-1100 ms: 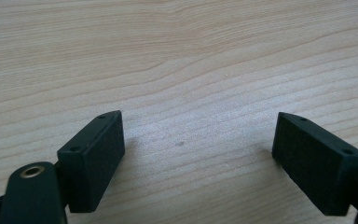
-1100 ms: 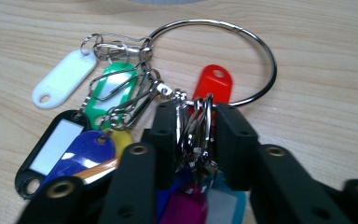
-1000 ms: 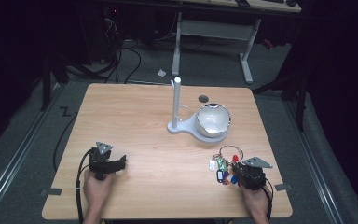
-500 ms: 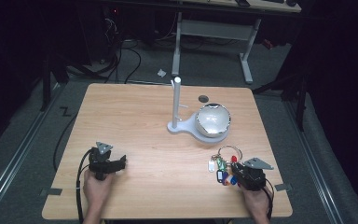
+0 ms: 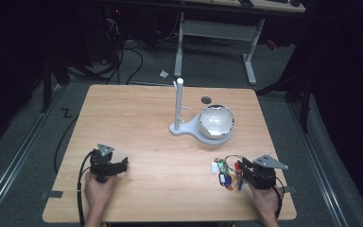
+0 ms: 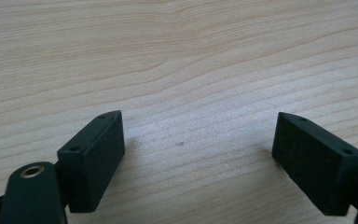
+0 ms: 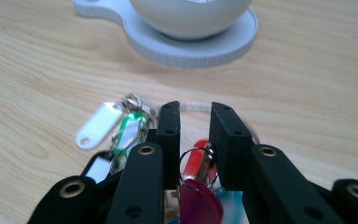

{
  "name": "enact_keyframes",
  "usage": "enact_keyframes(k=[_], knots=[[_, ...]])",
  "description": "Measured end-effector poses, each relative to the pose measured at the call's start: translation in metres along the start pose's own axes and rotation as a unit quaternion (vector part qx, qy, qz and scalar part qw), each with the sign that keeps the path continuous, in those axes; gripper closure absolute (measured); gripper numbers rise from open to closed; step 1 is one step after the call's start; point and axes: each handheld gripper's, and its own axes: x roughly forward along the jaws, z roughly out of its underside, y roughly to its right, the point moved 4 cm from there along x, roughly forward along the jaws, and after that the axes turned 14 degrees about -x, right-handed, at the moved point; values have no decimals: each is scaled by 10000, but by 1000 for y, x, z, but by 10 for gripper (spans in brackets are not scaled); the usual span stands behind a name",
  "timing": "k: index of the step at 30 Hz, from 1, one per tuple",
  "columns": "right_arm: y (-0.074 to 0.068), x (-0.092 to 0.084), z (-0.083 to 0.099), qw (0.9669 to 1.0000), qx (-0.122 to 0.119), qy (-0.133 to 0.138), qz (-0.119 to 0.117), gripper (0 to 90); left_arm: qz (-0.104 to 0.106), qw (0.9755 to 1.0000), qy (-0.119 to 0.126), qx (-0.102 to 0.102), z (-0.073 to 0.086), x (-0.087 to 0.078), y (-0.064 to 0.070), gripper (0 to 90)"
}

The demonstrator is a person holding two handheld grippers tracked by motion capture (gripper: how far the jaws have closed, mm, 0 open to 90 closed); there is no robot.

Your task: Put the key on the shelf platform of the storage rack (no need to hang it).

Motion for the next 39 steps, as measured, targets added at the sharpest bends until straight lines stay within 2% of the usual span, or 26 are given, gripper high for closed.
enact_keyframes(k=[3,11,19,32,39], knots=[[2,-4,-7,9999,-86,68,-10,749,1,10000,5,-9,0,0,0,171],[13,-12,-22,9997,6,176,-165,749,1,10000,0,-4,0,0,0,172],[19,-18,-43,9992,-119,261,-275,750,3,10000,5,-9,0,0,0,172],[32,-34,-85,9966,-179,563,-569,751,2,10000,-1,-1,0,0,0,172],[40,-42,-108,9952,-290,722,-590,751,6,10000,0,-6,0,0,0,172]])
